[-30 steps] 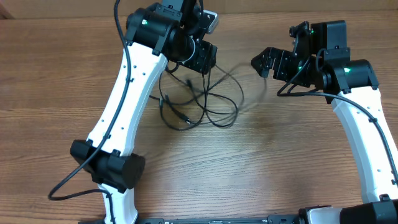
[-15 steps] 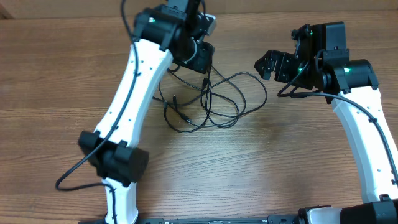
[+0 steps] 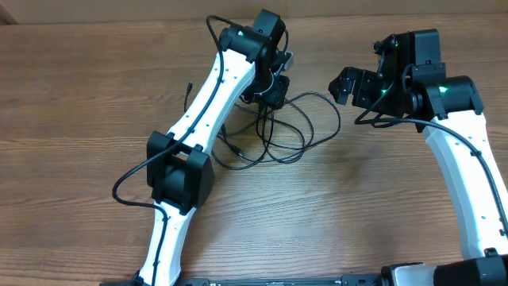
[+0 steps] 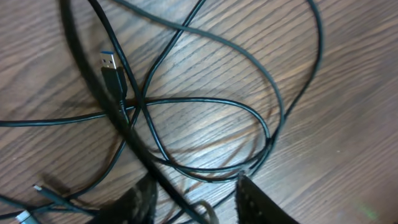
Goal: Untangle cables
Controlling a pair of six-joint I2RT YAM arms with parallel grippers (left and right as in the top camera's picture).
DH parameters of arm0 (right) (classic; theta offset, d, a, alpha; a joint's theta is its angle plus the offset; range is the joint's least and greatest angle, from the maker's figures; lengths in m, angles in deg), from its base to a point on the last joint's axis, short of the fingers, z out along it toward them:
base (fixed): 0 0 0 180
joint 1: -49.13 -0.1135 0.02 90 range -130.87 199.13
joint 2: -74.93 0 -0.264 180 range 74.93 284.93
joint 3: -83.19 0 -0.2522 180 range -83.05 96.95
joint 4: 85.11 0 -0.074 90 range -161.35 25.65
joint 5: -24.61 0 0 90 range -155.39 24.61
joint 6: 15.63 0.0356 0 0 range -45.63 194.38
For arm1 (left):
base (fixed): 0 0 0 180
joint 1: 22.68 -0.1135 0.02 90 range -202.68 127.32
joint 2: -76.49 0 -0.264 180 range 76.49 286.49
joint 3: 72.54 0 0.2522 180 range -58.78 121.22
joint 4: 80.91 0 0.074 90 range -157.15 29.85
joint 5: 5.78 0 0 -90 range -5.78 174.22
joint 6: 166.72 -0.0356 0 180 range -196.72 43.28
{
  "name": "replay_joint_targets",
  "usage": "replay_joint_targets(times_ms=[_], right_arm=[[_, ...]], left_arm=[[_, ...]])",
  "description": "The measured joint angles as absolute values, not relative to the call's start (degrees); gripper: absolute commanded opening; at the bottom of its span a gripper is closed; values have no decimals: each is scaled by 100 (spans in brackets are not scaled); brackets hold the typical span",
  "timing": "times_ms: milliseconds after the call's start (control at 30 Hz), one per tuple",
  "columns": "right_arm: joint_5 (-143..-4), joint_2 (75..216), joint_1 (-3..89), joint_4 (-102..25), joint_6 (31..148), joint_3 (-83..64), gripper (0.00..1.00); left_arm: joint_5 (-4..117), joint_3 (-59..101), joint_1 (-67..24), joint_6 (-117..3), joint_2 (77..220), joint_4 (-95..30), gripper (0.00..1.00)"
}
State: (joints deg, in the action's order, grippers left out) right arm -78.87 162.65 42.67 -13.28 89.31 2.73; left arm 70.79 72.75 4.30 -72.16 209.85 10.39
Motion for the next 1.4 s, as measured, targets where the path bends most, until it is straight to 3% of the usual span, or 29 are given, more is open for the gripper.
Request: replay_joint_targets(times_ms=[167, 367, 1100, 1400], right_arm=[[-7871, 16268, 4267, -1331, 8934, 273, 100], [-7865, 16379, 4267, -1331, 8934, 273, 100], [-7865, 16447, 4267, -1060, 8936, 271, 100], [-7860, 16447, 4267, -1057, 8934, 271, 100]], left_arm=[[7132, 7270, 430, -7214, 21131, 1026, 29], [7206, 7270, 430, -7170, 21131, 980, 5], [7250, 7270, 290, -7247, 21090, 912, 4], [7425, 7260, 199, -7415, 20231, 851, 4]])
